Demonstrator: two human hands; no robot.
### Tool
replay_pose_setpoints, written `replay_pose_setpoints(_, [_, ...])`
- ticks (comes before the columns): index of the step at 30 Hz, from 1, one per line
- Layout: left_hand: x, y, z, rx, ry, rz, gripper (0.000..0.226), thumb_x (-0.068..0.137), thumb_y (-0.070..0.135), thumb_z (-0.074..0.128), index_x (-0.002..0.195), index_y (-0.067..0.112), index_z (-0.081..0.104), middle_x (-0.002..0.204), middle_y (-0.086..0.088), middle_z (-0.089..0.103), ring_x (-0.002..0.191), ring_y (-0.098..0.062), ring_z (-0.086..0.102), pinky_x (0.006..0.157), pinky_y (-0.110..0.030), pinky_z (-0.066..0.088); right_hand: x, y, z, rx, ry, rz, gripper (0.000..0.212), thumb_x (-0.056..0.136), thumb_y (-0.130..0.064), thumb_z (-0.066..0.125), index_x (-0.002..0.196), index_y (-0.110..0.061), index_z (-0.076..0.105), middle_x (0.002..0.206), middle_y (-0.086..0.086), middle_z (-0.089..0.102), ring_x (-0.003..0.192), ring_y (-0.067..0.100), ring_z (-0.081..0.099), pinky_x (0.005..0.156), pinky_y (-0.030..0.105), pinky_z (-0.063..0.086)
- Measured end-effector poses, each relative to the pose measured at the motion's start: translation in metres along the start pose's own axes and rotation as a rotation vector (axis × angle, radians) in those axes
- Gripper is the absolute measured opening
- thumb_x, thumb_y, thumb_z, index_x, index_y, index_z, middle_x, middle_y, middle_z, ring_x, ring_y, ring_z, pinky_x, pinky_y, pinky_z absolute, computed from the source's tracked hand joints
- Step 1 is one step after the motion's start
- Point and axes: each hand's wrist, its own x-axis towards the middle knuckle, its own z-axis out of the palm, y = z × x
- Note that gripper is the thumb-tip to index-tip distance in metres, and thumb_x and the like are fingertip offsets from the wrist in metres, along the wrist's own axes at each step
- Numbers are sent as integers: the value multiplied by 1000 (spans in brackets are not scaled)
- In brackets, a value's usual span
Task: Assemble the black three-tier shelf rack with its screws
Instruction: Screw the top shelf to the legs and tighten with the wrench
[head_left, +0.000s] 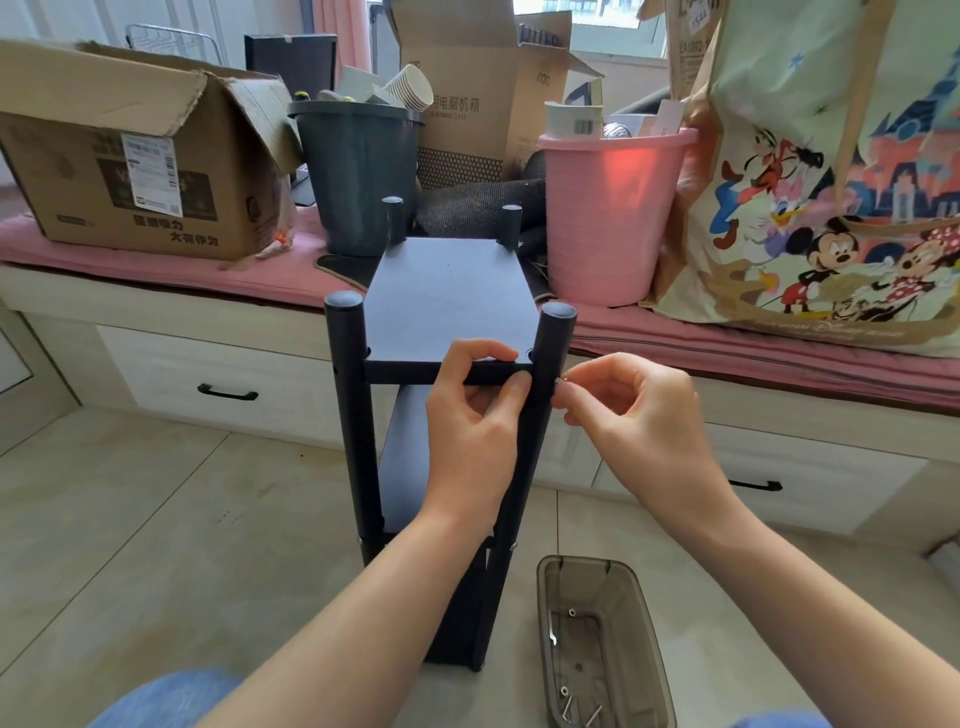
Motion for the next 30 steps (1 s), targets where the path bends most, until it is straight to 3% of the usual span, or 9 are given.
replay_pose_setpoints(4, [0, 0, 0, -6, -9, -11, 21, 96, -2, 62, 100, 18, 60, 82, 9, 70, 88, -20, 73, 84, -31, 61, -1, -1, -2, -34, 9, -60, 8, 84, -11, 78, 89, -16, 74, 76, -7, 74, 68, 7, 71, 73, 34, 60])
replay_pose_setpoints(9, [-1, 0, -1, -8, -18, -20, 22, 97, -1, 62, 102, 20, 60, 86, 5, 71, 90, -21, 74, 81, -27, 60, -1, 2, -3, 14, 1, -72, 4, 87, -10, 74, 90, -12, 75, 76, -6, 75, 71, 11, 72, 75, 41, 60])
replay_pose_setpoints(17, [-2, 0, -1, 5, -17, -18, 25, 97, 0, 62, 101, 24, 60, 83, 7, 69, 88, -20, 72, 82, -27, 60, 3, 4, -5, 169, -23, 28, 2, 84, -15, 77, 85, -15, 76, 77, -2, 75, 74, 14, 72, 70, 28, 58])
replay_pose_setpoints(20, [-3, 2, -1, 11, -13, -9, 27, 96, -1, 63, 103, 25, 60, 83, 11, 68, 86, -12, 71, 79, -23, 58, 5, 6, -4, 192, -25, 71, 15, 79, -22, 81, 90, -15, 73, 82, -1, 75, 77, 16, 71, 73, 30, 59])
replay_pose_setpoints(25, [-3, 5, -11, 17, -22, -33, 25, 98, 6, 62, 108, 29, 60, 88, 11, 69, 91, -17, 72, 82, -28, 60, 6, 7, 3, 309, -153, 110, 26, 85, -17, 76, 109, -20, 67, 96, 1, 75, 91, 15, 73, 80, 32, 60])
replay_pose_setpoints(30, [-2, 14, -30, 21, -24, -84, 26, 87, 15, 69, 105, 34, 66, 89, -3, 70, 93, -27, 72, 91, -43, 60, 9, 11, 13, 550, -415, 207, 54, 89, -21, 74, 134, -40, 52, 119, 5, 71, 111, 23, 68, 97, 38, 55])
